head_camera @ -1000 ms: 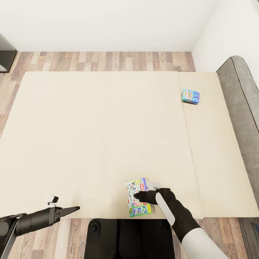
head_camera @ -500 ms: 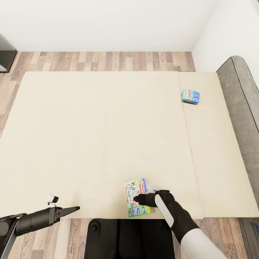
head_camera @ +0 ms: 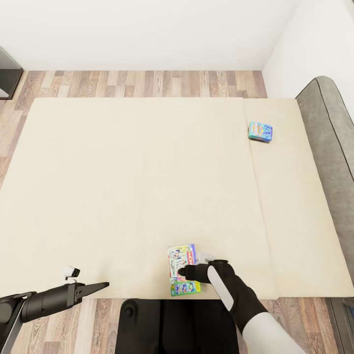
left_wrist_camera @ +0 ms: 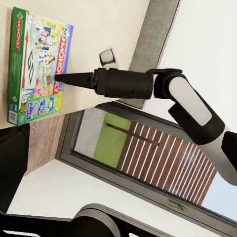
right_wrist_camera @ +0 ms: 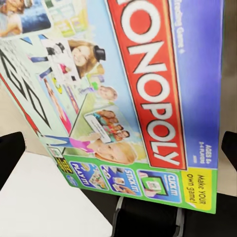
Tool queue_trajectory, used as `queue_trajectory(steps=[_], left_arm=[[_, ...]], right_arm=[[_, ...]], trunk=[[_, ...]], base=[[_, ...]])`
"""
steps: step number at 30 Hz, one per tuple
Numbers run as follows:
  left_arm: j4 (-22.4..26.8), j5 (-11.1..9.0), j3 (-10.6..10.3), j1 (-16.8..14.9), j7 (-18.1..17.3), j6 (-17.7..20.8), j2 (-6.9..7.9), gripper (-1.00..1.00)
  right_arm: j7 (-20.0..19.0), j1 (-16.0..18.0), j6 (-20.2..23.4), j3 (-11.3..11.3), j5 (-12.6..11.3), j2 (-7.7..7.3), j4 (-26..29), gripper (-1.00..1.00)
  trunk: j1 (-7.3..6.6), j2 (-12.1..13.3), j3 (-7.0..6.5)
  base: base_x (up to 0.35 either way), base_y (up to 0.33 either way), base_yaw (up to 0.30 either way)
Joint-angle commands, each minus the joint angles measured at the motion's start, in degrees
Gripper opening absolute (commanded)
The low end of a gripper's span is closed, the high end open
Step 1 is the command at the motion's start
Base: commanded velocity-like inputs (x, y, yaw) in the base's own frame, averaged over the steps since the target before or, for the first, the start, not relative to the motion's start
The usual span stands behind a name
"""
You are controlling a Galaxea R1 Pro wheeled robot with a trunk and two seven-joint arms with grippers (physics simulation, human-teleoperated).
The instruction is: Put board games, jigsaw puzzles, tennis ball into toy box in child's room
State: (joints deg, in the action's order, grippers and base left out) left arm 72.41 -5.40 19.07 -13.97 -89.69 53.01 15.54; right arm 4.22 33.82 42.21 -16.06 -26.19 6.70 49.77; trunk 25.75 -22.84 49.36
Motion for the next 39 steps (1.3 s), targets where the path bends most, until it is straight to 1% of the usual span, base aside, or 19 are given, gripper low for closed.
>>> queue_trajectory(steps=[1,6,15,24,26,33,39], left_arm=[[0.02,0.04,0.00,-0.01,-0.29,0.61,0.01,1.00],[0.02,0.04,0.00,-0.01,-0.31,0.61,0.01,1.00],[0.02,0.04,0.00,-0.01,-0.31,0.61,0.01,1.00],[0.02,0.04,0.00,-0.01,-0.31,0.61,0.01,1.00],[0.02,0.04,0.00,0.00,-0.27,0.61,0.01,1.00],[0.02,0.04,0.00,-0.01,-0.31,0.61,0.01,1.00],[0.02,0.01,0.00,-0.01,-0.31,0.61,0.01,1.00]], right_arm=[[0.44,0.02,0.17,-0.10,-0.48,0.14,0.07,1.00],[0.39,0.00,0.09,-0.16,-0.37,0.53,0.07,1.00],[0.43,0.01,0.05,-0.19,-0.35,0.47,0.00,1.00],[0.44,0.02,-0.33,-0.12,-0.37,0.73,-0.07,1.00],[0.38,0.02,-1.36,-0.11,-0.42,1.21,-0.08,1.00],[0.36,0.09,-1.85,-0.11,-0.44,2.08,-0.76,1.00],[0.35,1.26,-2.08,-0.12,-0.44,2.64,-2.69,1.00]], trunk=[[0.03,-0.09,0.06],[0.03,-0.09,0.06],[0.03,-0.09,0.06],[0.03,-0.09,0.06],[0.03,-0.09,0.06],[0.03,-0.09,0.06],[0.03,-0.09,0.06]], base=[[0.000,0.000,0.000],[0.000,0.000,0.000],[0.000,0.000,0.000],[0.000,0.000,0.000],[0.000,0.000,0.000],[0.000,0.000,0.000],[0.000,0.000,0.000]])
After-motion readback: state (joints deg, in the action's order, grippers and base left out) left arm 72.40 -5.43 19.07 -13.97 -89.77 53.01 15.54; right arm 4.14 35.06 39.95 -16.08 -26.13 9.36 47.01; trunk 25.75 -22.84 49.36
